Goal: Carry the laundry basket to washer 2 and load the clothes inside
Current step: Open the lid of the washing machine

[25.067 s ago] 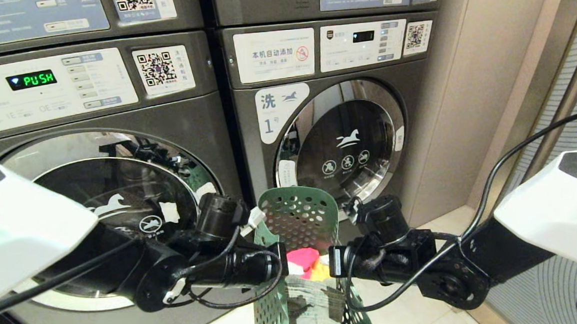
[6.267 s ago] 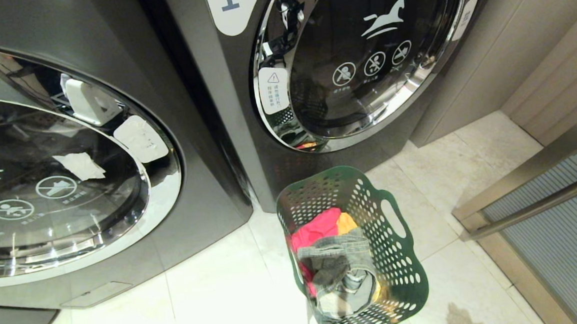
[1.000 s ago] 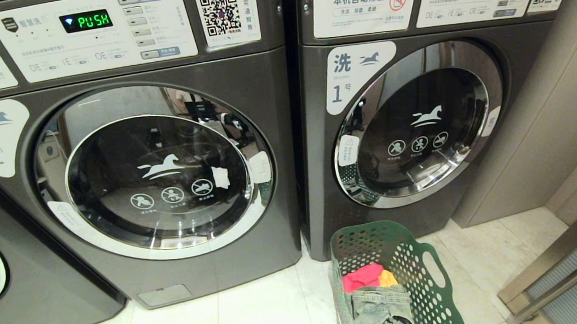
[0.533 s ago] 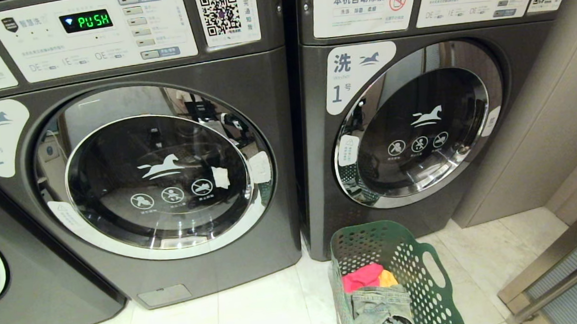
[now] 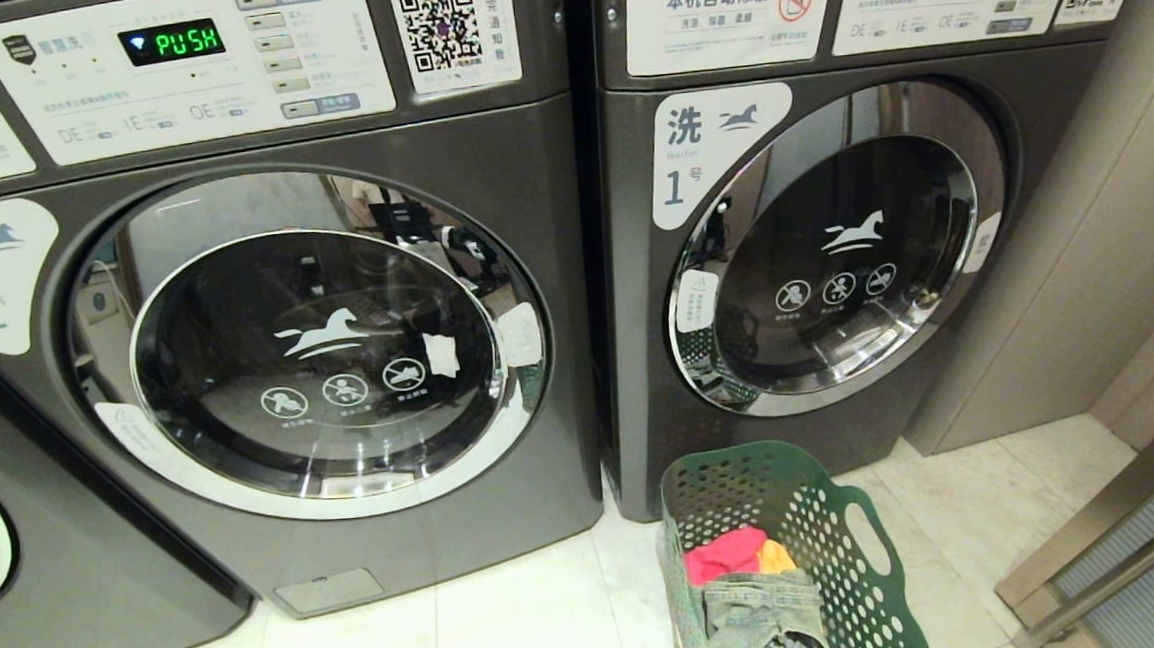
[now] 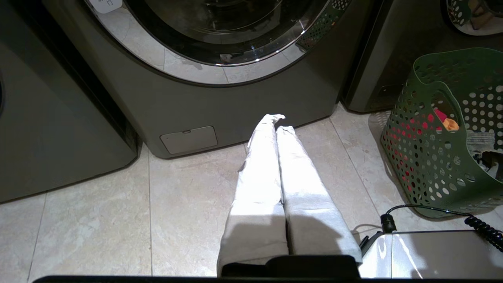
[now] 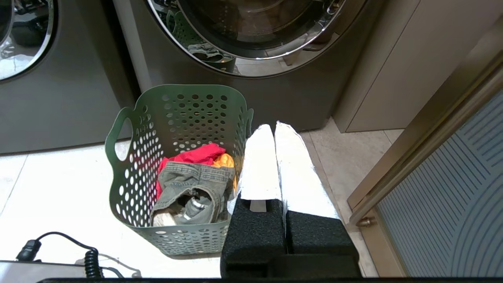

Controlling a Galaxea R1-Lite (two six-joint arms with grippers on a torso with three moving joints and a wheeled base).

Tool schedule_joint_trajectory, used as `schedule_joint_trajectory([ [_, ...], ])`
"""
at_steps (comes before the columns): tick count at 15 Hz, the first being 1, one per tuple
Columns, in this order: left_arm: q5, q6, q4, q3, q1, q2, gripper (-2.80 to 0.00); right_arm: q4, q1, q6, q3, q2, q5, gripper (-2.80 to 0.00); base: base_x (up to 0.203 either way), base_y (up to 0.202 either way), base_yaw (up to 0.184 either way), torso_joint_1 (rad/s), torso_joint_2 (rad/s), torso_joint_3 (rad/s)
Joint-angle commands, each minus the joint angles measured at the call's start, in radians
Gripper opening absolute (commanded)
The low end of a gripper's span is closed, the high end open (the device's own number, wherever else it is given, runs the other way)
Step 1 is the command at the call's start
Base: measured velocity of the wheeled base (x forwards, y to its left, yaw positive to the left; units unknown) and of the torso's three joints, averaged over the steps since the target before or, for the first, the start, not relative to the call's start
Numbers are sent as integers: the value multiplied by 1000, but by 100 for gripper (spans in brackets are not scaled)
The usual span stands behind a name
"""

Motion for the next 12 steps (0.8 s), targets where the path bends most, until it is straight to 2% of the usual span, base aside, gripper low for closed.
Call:
schedule_joint_trajectory([
  [1, 0, 1, 1, 0, 0, -2, -280, 0, 0, -2, 1, -1, 1, -280, 0, 0, 0, 0, 0, 0],
  [4, 0, 1, 1, 0, 0, -2, -280, 0, 0, -2, 0, -1, 1, -280, -1, -55, 9, 3, 1, -1],
  [12, 0, 2, 2, 0, 0, -2, -280, 0, 0, -7, 2, -1, 1, -280, 0, -192, 2, 2, 3, 3],
])
